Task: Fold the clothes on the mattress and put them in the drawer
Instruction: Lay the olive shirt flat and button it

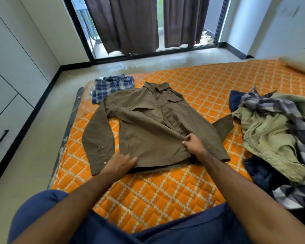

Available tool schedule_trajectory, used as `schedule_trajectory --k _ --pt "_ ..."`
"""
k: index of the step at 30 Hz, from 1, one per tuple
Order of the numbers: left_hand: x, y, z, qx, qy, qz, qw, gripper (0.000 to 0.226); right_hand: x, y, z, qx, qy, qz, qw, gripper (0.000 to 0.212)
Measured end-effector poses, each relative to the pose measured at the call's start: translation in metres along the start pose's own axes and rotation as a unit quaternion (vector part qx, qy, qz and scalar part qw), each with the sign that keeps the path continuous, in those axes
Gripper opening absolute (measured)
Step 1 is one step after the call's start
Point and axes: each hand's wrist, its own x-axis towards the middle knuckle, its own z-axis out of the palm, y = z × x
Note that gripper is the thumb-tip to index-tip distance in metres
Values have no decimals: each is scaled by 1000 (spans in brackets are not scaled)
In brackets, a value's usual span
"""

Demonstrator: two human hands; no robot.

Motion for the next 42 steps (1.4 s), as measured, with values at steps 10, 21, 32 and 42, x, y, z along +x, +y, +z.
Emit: schedule_trajectory --k 10,21,32,42 --pt "-28 -5 1 26 -217 29 975 32 -33 9 37 -103 -99 -67 987 24" --pt "-9 1 -17 -28 -296 41 954 43 -46 2 22 -22 -262 36 964 31" --pt "60 4 -20 -217 8 16 976 59 -2 -52 41 256 -210 77 941 28" --pt "76 27 8 -242 58 -63 966 67 14 -30 -12 -53 11 -182 982 40"
